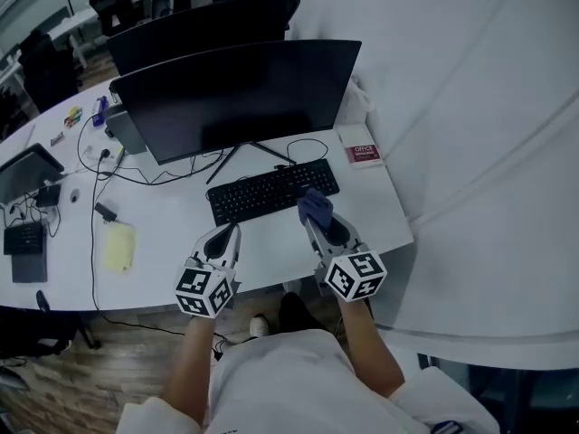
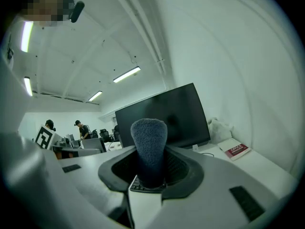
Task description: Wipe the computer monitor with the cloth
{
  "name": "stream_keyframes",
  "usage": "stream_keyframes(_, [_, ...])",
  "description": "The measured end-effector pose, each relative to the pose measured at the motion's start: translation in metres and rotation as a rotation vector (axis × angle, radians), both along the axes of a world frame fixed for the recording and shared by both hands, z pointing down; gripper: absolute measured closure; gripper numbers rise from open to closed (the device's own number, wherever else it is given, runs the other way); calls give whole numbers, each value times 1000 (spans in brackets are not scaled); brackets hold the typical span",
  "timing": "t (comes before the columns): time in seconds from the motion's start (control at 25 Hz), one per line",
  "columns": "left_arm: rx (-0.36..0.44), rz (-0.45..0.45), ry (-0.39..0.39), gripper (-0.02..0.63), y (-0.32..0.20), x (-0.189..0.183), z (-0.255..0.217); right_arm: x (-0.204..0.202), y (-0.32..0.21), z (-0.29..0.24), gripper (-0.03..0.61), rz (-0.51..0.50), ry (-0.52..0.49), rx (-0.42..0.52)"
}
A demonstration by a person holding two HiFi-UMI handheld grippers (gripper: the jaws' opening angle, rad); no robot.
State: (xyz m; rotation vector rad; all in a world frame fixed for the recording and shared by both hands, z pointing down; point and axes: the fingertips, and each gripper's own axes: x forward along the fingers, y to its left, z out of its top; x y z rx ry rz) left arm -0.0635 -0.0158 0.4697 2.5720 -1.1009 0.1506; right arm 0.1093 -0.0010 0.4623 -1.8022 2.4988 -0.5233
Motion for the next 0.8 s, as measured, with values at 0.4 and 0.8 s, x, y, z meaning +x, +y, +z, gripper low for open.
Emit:
stream_keyframes(0.4, [44, -28, 5, 603, 34, -11, -19, -14, 44, -13, 445, -52, 44, 15])
stream_keyframes(0.8, [32, -73, -11, 603, 46, 5, -21, -4, 52, -15, 445, -137, 77, -4])
